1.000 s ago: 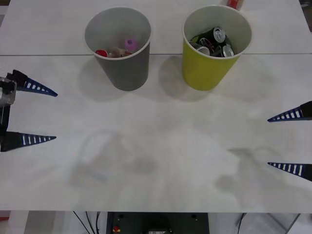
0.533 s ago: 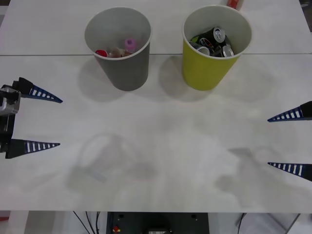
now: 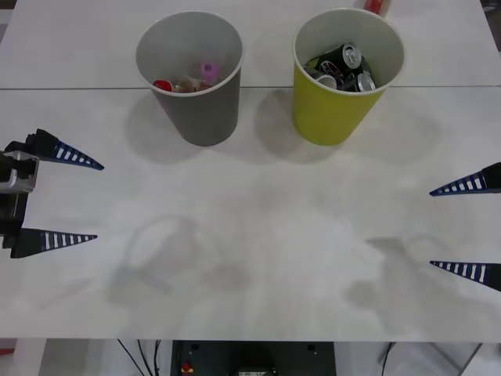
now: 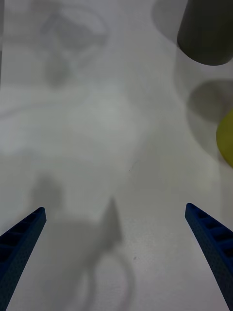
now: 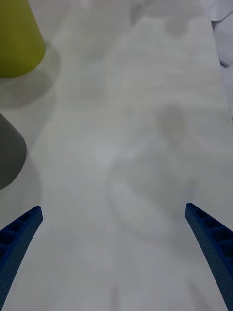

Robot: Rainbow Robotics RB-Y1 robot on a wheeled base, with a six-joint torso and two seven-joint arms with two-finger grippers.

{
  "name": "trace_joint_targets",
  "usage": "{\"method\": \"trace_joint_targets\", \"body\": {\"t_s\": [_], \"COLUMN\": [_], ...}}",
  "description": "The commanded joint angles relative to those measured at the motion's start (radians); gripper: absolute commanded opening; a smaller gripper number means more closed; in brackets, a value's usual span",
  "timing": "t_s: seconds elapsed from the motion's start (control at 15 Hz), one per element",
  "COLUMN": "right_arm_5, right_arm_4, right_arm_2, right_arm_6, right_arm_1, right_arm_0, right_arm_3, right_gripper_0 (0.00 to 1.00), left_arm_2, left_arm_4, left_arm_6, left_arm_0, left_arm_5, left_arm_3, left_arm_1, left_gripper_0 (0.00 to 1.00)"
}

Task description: Put the can into the green bin and the plastic bottle into the gray bin

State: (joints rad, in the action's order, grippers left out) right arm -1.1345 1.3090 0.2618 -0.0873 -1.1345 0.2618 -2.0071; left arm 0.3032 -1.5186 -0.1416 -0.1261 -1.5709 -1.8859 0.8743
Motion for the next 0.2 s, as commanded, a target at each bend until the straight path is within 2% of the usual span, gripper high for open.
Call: {"method": "trace_joint_targets", "body": {"t_s": [0.07,0.2], "right_arm_5": [0.000,0.000], "right_arm_4": [0.000,0.000], "right_arm_2": [0.000,0.000], "right_arm_6": [0.000,0.000], "right_arm_1": [0.000,0.000], "right_arm_0": [0.000,0.000], "right_arm_3": [0.000,0.000], "right_gripper_0": [1.00,1.00], "left_arm_2": [-0.006,-0.006], "left_arm_4": [-0.008,-0.008], "left_arm_6": [-0.003,-0.003], "left_arm_0": [-0.001,-0.001], "left_arm_5": [0.000,0.000], "left_arm_3": [-0.001,-0.001], "left_arm_1": [0.000,0.000], "left_gripper_0": [1.00,1.00]}}
